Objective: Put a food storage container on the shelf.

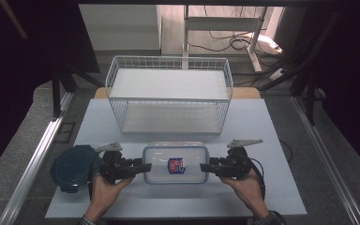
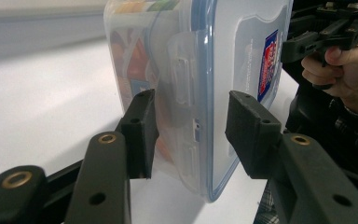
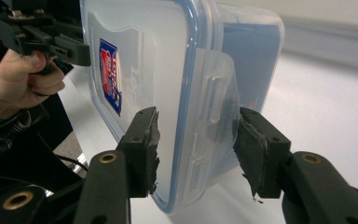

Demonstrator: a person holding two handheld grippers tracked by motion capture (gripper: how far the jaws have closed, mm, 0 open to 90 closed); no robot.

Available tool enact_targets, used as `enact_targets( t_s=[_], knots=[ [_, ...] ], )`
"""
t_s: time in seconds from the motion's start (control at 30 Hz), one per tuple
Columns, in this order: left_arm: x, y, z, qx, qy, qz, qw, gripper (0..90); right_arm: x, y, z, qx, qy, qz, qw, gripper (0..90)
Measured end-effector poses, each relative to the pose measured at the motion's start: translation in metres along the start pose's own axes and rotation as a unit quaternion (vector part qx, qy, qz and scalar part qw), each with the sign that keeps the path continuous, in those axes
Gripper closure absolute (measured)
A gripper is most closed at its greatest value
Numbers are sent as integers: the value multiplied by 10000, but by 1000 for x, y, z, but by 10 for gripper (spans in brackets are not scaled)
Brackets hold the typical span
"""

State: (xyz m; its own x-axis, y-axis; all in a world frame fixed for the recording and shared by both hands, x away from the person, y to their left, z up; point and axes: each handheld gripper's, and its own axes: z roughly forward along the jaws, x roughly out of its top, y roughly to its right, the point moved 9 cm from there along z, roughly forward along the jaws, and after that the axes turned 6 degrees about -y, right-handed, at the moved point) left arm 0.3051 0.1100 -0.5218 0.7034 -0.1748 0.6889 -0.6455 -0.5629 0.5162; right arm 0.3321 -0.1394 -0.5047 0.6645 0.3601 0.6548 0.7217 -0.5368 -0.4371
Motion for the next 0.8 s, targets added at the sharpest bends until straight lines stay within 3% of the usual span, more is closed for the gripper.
enact_targets(
  t_s=[0.43, 0.8],
  knots=[
    [41, 5, -22, 114, 295, 189, 9993, 539, 49, -7, -18, 6, 350, -309, 9989, 513],
    [85, -1, -39, 199, 423, 283, 9985, 533, 95, -8, -27, -60, 517, -447, 9976, 513]
  ],
)
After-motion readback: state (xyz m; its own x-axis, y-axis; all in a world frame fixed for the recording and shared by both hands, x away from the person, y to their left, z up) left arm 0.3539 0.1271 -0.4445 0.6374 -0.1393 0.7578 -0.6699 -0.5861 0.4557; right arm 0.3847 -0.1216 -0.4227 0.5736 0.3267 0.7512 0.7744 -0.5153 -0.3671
